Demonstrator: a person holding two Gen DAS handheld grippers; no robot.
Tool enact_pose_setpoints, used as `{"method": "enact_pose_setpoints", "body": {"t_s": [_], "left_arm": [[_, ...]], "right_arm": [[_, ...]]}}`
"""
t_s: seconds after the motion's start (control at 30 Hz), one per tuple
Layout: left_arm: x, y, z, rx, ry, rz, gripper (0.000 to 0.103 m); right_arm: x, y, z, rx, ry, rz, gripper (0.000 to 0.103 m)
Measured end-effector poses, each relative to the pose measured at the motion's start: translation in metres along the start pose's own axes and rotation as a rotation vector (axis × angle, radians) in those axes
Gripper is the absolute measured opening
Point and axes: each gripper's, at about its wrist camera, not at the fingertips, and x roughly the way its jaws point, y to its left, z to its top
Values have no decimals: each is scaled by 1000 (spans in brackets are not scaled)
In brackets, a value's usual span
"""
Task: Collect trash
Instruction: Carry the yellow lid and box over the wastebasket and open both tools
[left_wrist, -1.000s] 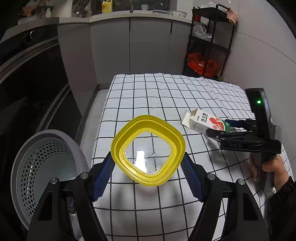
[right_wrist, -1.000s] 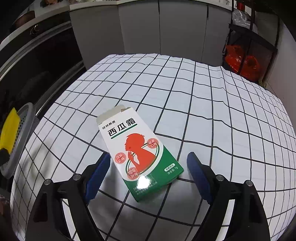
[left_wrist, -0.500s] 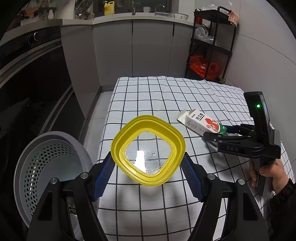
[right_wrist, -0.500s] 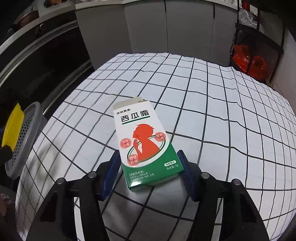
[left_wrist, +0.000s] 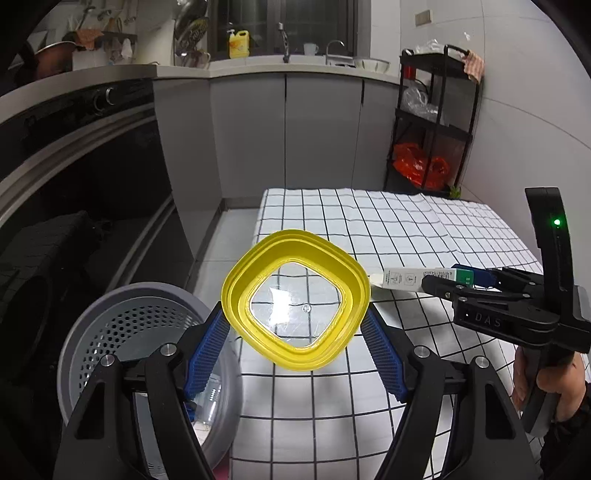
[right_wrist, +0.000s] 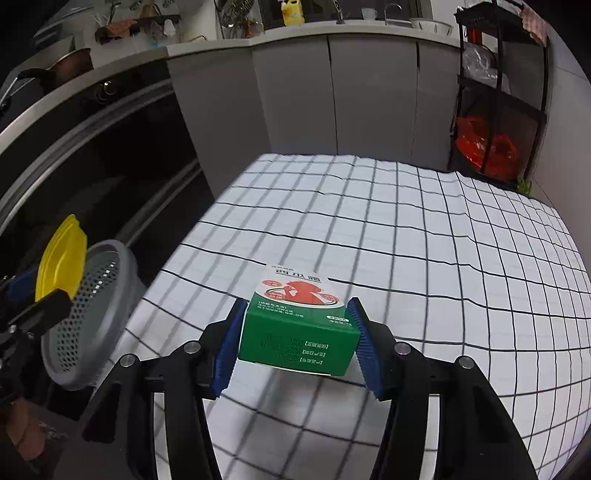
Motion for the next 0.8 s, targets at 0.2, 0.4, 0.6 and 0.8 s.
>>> {"method": "enact_pose_setpoints", "body": {"t_s": [0.2,0.4,0.6,0.8], "left_arm": [[-24,30,-9,-48,-10,23,70],[-47,65,-24,-72,-16,98,70],[-66,98,-39,-109,-14,173,70],[-75,129,-54,-146,4,226,70]], "right_arm": [[-30,44,-4,-2,-69,40,53],[-53,81,-3,14,-138,118,53],[-62,122,-7,0,-169,219,53],[-53,168,-6,-82,-142,278,53]]}}
